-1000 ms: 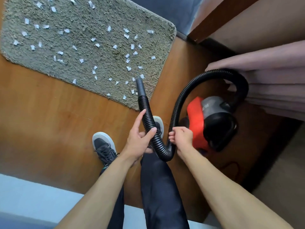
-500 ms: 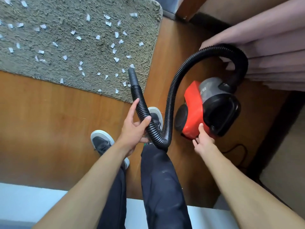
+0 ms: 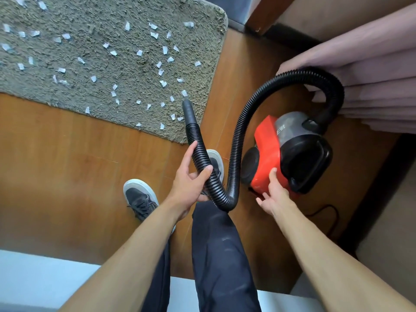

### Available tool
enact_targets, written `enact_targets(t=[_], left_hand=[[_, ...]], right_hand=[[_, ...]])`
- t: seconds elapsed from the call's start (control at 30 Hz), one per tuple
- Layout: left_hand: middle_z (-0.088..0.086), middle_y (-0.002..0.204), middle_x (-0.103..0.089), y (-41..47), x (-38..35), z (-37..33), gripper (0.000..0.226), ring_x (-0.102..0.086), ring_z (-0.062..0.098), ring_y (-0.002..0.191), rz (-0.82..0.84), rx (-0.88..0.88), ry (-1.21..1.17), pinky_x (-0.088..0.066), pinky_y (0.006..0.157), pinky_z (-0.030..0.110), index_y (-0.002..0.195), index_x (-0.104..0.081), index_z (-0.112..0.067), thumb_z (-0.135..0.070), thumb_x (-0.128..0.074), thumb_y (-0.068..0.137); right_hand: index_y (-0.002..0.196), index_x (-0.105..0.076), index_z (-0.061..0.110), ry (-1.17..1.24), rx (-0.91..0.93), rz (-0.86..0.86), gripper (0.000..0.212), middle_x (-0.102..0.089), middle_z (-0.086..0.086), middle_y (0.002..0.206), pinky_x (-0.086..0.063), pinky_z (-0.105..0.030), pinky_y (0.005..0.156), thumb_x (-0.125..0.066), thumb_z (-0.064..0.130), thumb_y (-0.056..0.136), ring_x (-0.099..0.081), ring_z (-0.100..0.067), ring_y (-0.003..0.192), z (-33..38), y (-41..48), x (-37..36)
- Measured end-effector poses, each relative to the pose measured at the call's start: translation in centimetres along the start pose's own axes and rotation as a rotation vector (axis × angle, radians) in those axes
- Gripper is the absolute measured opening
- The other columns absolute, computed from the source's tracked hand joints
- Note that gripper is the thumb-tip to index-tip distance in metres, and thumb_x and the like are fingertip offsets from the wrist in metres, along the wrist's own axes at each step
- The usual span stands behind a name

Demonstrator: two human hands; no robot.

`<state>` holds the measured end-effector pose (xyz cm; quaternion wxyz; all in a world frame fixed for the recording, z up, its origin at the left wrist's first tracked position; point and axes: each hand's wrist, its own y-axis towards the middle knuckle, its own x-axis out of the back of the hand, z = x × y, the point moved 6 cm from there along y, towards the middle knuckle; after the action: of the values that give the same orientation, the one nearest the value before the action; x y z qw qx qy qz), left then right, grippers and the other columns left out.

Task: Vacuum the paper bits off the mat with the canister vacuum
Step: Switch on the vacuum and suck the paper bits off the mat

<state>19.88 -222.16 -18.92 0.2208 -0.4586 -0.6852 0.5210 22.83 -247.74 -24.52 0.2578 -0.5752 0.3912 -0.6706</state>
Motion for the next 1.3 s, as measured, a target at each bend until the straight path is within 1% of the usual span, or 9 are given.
enact_targets(t=[0.1,0.17,0.27,0.33,0.43,0.6,0.8,1.03,1.3], left_hand=[[0.005,0.088,-0.074,-0.9,0.1,0.0,0.071,-0.071,0.021,0.080,0.017,-0.013,-0.024,-0.055,0.049,0.030,0.144,-0.026,-0.057,-0.014,-0.059,0.098],[0.003,0.091,-0.074,-1.4,0.3,-0.2,0.071,-0.071,0.020,0.084,0.029,-0.018,-0.020,-0.054,0.051,0.028,0.144,-0.027,-0.057,-0.013,-0.058,0.098],[0.004,0.094,-0.075,-1.8,0.6,-0.5,0.071,-0.071,0.018,0.086,0.042,-0.031,-0.012,-0.055,0.054,0.029,0.144,-0.027,-0.057,-0.013,-0.058,0.098],[0.004,0.098,-0.075,-2.1,1.0,-0.4,0.071,-0.072,0.017,0.088,0.049,-0.029,-0.010,-0.057,0.057,0.029,0.144,-0.027,-0.058,-0.013,-0.058,0.098],[0.002,0.106,-0.075,-2.3,1.5,-0.2,0.070,-0.072,0.024,0.099,0.059,-0.026,-0.004,-0.058,0.062,0.031,0.143,-0.026,-0.060,-0.015,-0.057,0.099],[0.008,0.107,-0.075,-2.7,2.8,0.7,0.070,-0.071,0.028,0.102,0.072,-0.026,-0.033,-0.060,0.067,0.038,0.140,-0.026,-0.065,-0.018,-0.058,0.098],[0.009,0.112,-0.073,-3.5,3.7,2.9,0.070,-0.070,0.027,0.107,0.096,0.016,-0.109,-0.059,0.081,0.051,0.138,-0.025,-0.067,-0.019,-0.058,0.099],[0.005,0.114,-0.073,-3.7,4.7,4.3,0.067,-0.068,0.026,0.110,0.113,0.060,-0.159,-0.054,0.088,0.060,0.136,-0.026,-0.068,-0.019,-0.056,0.100],[0.003,0.114,-0.074,-3.4,6.3,4.9,0.068,-0.071,0.025,0.105,0.110,0.070,-0.164,-0.055,0.087,0.060,0.133,-0.027,-0.068,-0.017,-0.055,0.100]], right_hand=[[0.145,-0.033,0.014,-0.126,0.124,-0.037,0.080,-0.047,-0.010,0.143,-0.045,-0.051,0.103,-0.074,0.041,0.082,-0.052,-0.031,0.125,0.4,-1.5,-1.0],[0.133,-0.043,0.017,-0.357,0.372,-0.054,0.065,-0.056,-0.011,0.131,-0.051,-0.049,0.097,-0.075,0.034,0.079,-0.059,-0.031,0.111,1.9,-3.3,-3.2],[0.135,-0.042,0.032,-0.586,0.683,0.356,0.056,-0.057,-0.009,0.117,-0.054,-0.045,0.092,-0.070,0.031,0.086,-0.061,-0.018,0.096,3.3,-8.7,-10.5],[0.139,-0.039,0.039,-0.694,0.738,0.644,0.056,-0.054,-0.010,0.117,-0.056,-0.042,0.088,-0.066,0.030,0.091,-0.060,-0.016,0.099,3.7,-12.7,-15.3],[0.142,-0.039,0.038,-0.856,0.711,0.842,0.053,-0.057,-0.011,0.112,-0.057,-0.035,0.080,-0.058,0.020,0.096,-0.063,-0.016,0.095,3.7,-15.4,-19.6],[0.136,-0.049,0.024,-1.117,0.610,0.888,0.042,-0.061,-0.005,0.094,-0.056,-0.028,0.060,-0.055,0.009,0.096,-0.064,-0.015,0.075,2.5,-15.1,-21.9],[0.130,-0.054,0.028,-1.179,0.505,0.915,0.041,-0.065,-0.005,0.094,-0.056,-0.037,0.077,-0.064,0.014,0.092,-0.060,-0.022,0.078,0.3,-13.4,-21.7],[0.131,-0.056,0.018,-1.111,0.451,0.937,0.039,-0.067,0.000,0.074,-0.055,-0.030,0.067,-0.064,0.011,0.093,-0.061,-0.013,0.058,-1.7,-12.4,-21.3],[0.132,-0.054,0.029,-1.060,0.372,0.977,0.049,-0.064,-0.008,0.101,-0.057,-0.033,0.064,-0.069,0.010,0.089,-0.063,-0.014,0.061,-3.4,-11.9,-21.7]])
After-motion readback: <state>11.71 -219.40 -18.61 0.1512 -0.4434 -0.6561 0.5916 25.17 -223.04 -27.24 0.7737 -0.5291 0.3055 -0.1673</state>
